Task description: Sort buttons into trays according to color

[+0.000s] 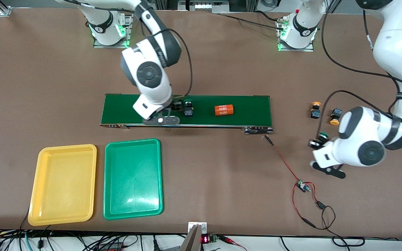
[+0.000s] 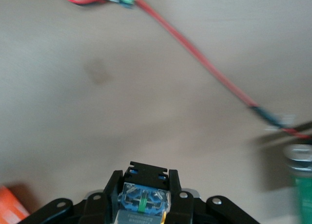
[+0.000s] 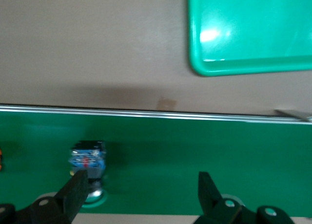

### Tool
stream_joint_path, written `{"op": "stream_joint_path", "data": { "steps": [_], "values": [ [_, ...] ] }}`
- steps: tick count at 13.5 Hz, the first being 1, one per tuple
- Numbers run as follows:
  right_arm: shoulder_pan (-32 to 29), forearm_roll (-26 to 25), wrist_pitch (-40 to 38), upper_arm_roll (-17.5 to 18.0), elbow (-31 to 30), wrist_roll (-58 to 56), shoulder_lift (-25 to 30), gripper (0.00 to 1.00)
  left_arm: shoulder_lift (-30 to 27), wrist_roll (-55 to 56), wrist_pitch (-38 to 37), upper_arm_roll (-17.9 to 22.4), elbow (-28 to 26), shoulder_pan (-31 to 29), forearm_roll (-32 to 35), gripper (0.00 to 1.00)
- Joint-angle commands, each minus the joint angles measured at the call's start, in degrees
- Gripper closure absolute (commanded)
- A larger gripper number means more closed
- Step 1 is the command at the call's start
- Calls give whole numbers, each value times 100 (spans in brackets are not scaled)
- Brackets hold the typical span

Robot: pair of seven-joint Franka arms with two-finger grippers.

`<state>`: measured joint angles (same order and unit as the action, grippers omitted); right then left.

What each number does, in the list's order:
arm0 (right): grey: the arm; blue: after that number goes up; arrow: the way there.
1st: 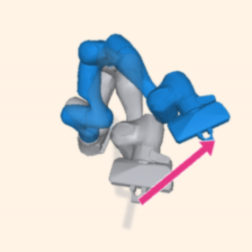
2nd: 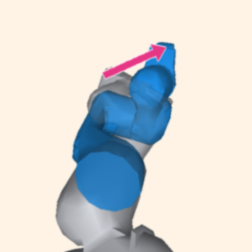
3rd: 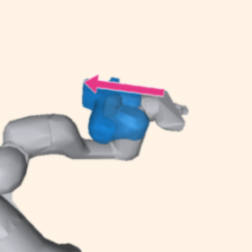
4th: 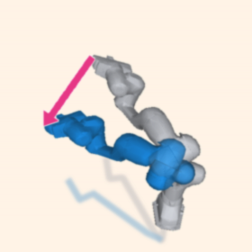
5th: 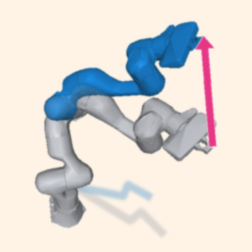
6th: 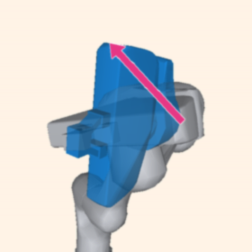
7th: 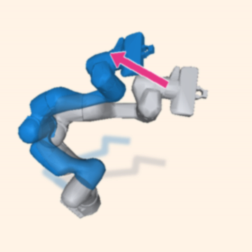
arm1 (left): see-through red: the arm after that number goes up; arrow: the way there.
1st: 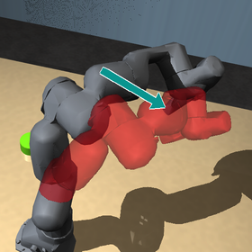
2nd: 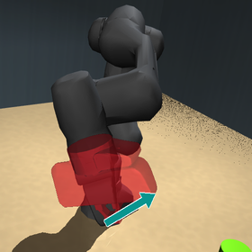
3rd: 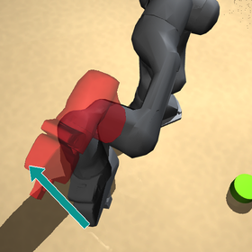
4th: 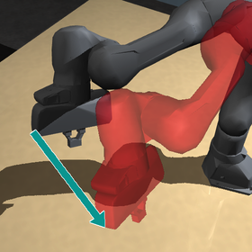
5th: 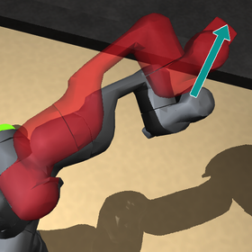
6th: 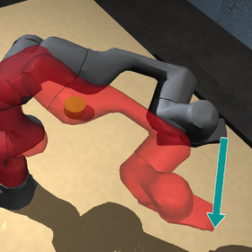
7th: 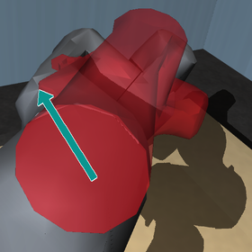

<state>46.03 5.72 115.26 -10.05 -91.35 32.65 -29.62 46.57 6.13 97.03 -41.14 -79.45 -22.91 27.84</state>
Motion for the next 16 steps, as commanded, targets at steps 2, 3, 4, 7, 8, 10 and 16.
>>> {"op": "stream_joint_path", "data": {
  "steps": [2, 3, 4, 7, 8, 10, 16],
  "values": [
    [213, 43, 374, -58, 83, 294, -421, 0, -16, 1956, -220, -788, -359, 5, -32, 88],
    [213, 44, 409, -50, 83, 286, -474, 0, 1, 2388, -220, -947, -378, 92, -59, 88],
    [213, 44, 427, -41, 83, 277, -518, 0, 19, 2845, -194, -1000, -396, 233, -285, 88],
    [204, 44, 445, 30, 74, 198, -764, 0, 2, 3953, 533, -1045, -912, 322, -683, 88],
    [213, 44, 506, 47, 74, 206, -800, 0, 1, 4323, 780, -1045, -1097, 400, -683, 88],
    [187, 44, 498, 100, 56, 189, -809, 13, -7, 4676, 1158, -1036, -1361, 611, -683, 87],
    [11, 1080, 427, 56, 126, 154, -555, 100, -86, 4801, 1186, -1149, -1934, 621, -665, 67]
  ]
}}
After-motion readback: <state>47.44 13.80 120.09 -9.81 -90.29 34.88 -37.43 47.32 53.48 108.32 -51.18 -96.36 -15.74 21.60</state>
